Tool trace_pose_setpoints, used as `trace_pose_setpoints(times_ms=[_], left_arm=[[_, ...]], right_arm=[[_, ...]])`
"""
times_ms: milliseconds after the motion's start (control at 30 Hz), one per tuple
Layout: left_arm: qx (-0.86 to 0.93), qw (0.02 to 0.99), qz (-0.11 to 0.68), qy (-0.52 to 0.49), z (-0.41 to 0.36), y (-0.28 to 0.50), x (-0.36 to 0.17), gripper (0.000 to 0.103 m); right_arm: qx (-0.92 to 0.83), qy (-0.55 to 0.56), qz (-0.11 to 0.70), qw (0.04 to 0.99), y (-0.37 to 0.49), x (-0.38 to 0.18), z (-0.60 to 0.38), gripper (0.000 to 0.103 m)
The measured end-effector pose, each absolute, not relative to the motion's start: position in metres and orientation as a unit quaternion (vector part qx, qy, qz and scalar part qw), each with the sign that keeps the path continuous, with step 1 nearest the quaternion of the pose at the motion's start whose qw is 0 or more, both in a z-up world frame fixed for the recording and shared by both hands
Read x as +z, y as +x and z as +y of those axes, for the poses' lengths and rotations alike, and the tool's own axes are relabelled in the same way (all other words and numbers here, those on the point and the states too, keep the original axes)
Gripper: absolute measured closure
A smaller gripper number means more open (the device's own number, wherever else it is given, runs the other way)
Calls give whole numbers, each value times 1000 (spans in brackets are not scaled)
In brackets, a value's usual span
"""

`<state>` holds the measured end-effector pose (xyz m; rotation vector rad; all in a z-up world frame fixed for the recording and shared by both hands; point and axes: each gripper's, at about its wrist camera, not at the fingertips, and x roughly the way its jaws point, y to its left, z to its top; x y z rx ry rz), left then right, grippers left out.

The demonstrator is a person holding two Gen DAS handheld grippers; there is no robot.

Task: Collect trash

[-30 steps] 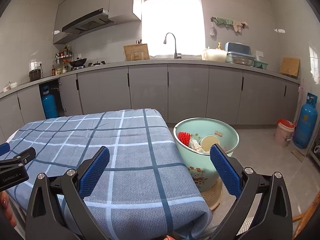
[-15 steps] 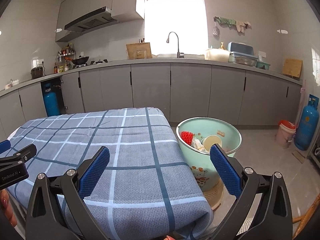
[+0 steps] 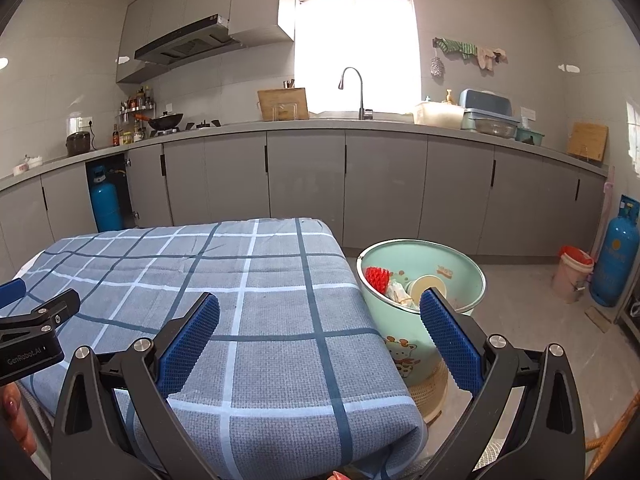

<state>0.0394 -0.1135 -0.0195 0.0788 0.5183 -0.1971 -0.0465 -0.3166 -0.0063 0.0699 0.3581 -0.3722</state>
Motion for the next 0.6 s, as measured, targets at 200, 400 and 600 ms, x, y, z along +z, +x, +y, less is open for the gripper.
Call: trace_pose_setpoints(times_ms=[200, 400, 600], left_arm=[[-99, 961, 257, 39, -114, 40, -20, 5], [-100, 960, 259, 36, -114, 41, -21, 5], [-82, 965, 248, 31, -112, 38, -22, 5]], right_arm=[[-183, 36, 177, 966, -47, -6, -317, 4], [-184, 33, 178, 966, -46, -5, -316, 4], [-183, 33, 180, 966, -45, -5, -315, 4]])
